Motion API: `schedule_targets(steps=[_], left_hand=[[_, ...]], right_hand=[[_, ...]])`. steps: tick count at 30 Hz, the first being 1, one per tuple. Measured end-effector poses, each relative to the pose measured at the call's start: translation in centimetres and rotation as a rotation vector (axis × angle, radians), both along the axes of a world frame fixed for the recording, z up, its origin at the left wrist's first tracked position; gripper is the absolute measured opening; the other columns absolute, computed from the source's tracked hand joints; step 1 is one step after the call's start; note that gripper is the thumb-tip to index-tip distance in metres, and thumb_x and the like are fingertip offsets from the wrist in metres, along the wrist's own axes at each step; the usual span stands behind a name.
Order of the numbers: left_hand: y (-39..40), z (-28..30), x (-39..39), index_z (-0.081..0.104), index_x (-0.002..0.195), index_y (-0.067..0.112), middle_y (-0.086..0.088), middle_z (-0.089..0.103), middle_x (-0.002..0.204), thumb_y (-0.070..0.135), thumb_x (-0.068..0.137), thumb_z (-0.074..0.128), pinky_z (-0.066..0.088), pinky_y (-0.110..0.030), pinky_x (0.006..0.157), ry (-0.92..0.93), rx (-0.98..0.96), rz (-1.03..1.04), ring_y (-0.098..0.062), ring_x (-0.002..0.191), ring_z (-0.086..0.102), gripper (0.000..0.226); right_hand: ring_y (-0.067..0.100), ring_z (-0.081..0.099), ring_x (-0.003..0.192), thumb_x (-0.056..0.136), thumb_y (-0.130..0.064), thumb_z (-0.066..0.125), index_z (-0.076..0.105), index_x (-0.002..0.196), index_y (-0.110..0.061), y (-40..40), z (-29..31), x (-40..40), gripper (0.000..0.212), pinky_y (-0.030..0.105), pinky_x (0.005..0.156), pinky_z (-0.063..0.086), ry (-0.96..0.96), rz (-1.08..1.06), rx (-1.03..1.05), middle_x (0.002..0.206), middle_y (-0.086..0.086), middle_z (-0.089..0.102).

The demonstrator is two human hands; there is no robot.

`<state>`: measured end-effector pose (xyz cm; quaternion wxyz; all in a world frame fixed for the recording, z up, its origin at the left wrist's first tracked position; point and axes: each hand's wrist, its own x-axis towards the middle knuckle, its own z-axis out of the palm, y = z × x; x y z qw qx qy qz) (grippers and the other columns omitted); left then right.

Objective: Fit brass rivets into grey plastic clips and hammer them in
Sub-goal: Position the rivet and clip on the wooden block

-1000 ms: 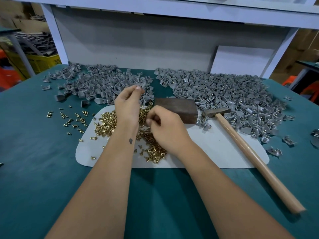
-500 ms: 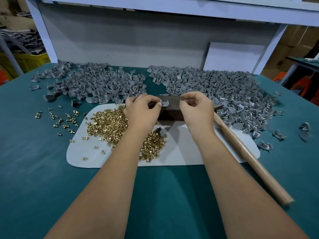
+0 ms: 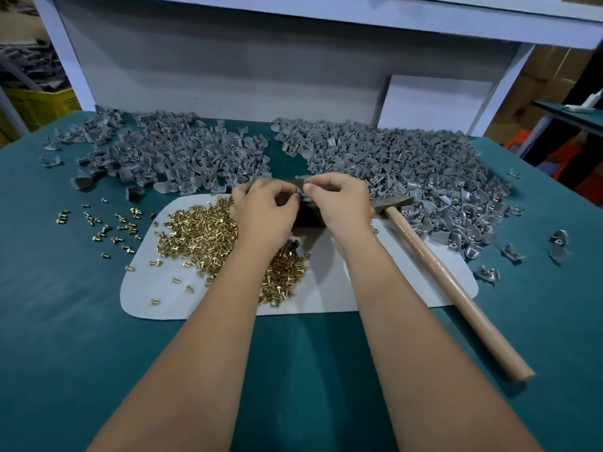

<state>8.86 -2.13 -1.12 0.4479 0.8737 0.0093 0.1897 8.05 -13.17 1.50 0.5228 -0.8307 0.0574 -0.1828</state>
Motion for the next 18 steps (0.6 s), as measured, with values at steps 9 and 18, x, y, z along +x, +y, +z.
schedule_targets(steps=[9,18], left_hand=[[0.13,-0.08,-0.20,0.070,0.097,0.039,0.014,0.060,0.125,0.039,0.090,0.062,0.019,-0.030,0.091,0.008,0.021,-0.009,-0.026,0.127,0.031,0.010],[0.22,0.16,-0.43,0.066,0.091,0.043,0.016,0.061,0.122,0.040,0.089,0.064,0.021,-0.031,0.094,0.011,0.028,-0.014,-0.025,0.126,0.032,0.004]], right_hand=[[0.016,0.052,0.114,0.079,-0.027,0.073,0.065,0.066,-0.041,-0.52,-0.89,-0.60,0.021,0.046,0.102,0.035,-0.025,0.011,0.012,0.101,-0.012,0.066],[0.012,0.048,0.115,0.081,-0.032,0.071,0.068,0.073,-0.038,-0.32,-0.67,-0.34,0.011,0.037,0.094,0.022,0.023,-0.041,-0.010,0.103,-0.014,0.066]])
